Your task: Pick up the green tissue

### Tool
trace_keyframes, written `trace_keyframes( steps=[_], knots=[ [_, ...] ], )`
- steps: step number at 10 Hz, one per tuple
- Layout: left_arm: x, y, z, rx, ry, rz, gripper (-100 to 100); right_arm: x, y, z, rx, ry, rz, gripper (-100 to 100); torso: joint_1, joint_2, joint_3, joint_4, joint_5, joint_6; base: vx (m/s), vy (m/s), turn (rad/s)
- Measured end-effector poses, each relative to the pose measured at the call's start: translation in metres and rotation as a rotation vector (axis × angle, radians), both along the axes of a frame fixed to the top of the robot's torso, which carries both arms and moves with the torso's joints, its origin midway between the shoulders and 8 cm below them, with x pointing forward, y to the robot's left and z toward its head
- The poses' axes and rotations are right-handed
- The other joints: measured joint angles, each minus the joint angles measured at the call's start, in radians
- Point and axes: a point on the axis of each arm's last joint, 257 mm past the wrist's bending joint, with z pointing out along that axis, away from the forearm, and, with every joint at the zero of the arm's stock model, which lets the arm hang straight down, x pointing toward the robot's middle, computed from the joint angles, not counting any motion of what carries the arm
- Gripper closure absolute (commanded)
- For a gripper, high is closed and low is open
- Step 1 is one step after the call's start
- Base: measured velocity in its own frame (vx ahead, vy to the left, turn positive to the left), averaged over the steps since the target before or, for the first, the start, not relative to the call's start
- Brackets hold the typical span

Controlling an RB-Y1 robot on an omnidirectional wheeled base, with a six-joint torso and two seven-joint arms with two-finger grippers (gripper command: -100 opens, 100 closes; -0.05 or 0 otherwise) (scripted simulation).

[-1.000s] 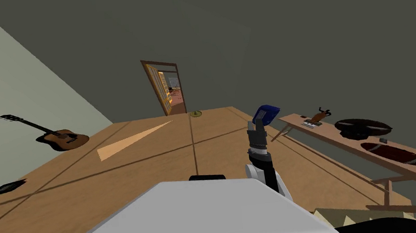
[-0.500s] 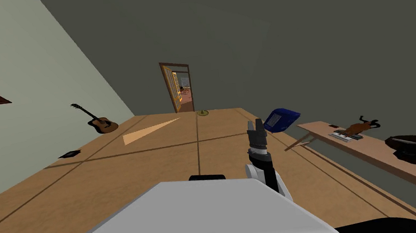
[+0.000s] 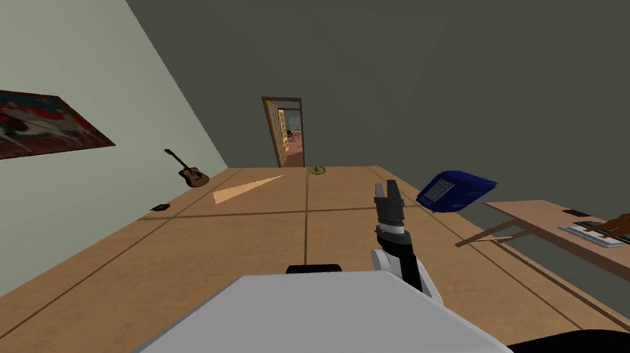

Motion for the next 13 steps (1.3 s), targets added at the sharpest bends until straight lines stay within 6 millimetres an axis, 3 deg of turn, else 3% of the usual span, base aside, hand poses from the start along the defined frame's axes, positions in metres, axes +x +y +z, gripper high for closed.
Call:
trace_keyframes(
  steps=[1, 2, 5, 6, 10, 11, 12, 13],
  knots=[
    [0.0, -0.001, 0.0, -0.003, 0.002, -0.002, 0, 0.0, 0.0, 0.0, 0.0, 0.0, 0.0, 0, 0.003, -0.004, -0.002, -0.001, 0.0, 0.002, 0.0, 0.0, 0.0],
    [0.0, -0.001, 0.0, -0.003, 0.002, -0.002, -100, 0.0, 0.0, 0.0, 0.0, 0.0, 0.0, 0, 0.005, -0.007, -0.004, -0.001, 0.001, 0.001, -0.019, 0.026, 0.074],
    [0.01, -0.008, -0.019, -0.007, -0.005, 0.003, -100, 0.0, 0.0, 0.0, 0.0, 0.0, 0.0, 0, 0.007, -0.007, -0.004, -0.001, 0.002, 0.001, -0.022, 0.032, 0.088],
    [0.011, -0.008, -0.019, -0.007, -0.004, 0.002, 100, 0.0, 0.0, 0.0, 0.0, 0.0, 0.0, 0, 0.006, -0.008, -0.004, -0.002, 0.001, 0.002, 0.0, 0.0, 0.0],
    [0.01, -0.007, -0.018, -0.005, -0.002, 0.004, 100, 0.0, 0.0, 0.0, 0.0, 0.0, 0.0, 0, 0.006, -0.008, -0.004, -0.001, 0.002, 0.002, 0.0, 0.0, 0.0],
    [0.01, -0.007, -0.018, -0.004, -0.002, 0.004, 0, 0.0, 0.0, 0.0, 0.0, 0.0, 0.0, 0, 0.006, -0.008, -0.004, -0.001, 0.002, 0.002, 0.0, 0.0, 0.0],
    [0.01, -0.007, -0.018, -0.004, -0.002, 0.004, 100, 0.0, 0.0, 0.0, 0.0, 0.0, 0.0, 0, 0.006, -0.008, -0.004, -0.001, 0.002, 0.002, 0.0, 0.0, 0.0],
    [0.009, -0.008, -0.02, -0.007, 0.0, -0.001, 100, 0.0, 0.0, 0.0, 0.0, 0.0, 0.0, 0, 0.006, -0.008, -0.004, 0.0, 0.003, 0.002, 0.0, 0.0, 0.0]
  ],
)
